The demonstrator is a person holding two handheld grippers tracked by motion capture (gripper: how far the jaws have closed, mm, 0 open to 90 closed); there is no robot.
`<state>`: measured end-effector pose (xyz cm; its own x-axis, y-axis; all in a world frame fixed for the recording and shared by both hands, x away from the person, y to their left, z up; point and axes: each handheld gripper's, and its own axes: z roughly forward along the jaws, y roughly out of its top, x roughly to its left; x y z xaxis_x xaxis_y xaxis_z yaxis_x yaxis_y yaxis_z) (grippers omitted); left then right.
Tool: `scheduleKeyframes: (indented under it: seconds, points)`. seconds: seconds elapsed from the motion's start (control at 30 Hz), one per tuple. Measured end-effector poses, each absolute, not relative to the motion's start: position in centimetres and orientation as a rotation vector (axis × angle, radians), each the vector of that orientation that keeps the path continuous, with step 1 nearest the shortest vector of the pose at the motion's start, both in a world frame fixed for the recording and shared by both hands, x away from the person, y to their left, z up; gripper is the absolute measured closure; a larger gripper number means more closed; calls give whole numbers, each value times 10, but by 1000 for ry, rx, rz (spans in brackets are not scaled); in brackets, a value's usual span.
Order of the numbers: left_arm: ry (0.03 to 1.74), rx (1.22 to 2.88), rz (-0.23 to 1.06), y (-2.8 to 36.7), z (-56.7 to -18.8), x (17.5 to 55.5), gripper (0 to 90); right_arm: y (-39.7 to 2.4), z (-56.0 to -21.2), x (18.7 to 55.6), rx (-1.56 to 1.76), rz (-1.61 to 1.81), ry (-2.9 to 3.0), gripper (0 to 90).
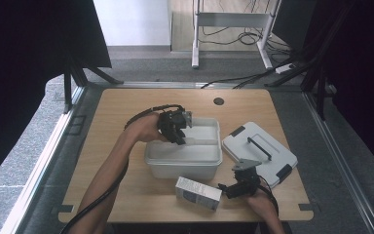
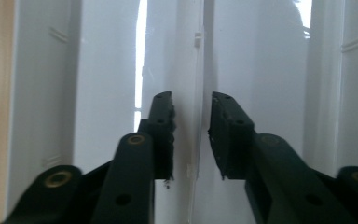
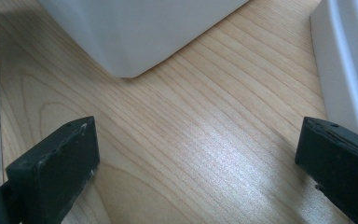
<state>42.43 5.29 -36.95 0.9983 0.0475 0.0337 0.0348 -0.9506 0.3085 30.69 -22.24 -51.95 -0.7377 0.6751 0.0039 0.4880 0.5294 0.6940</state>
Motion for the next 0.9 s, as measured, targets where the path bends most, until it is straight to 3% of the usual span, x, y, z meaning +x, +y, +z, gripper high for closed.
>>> scheduleKeyframes:
  seconds: [0.2,0.67,0.9]
  points:
    - [24,2880,43,43,-369,424,882,-222,-519,307,977,1013,2506,0]
    - [-3,2900,39,40,-360,422,891,-222,-519,307,976,1011,2506,0]
    - [30,2859,86,45,-334,419,891,-223,-519,307,976,1012,2507,0]
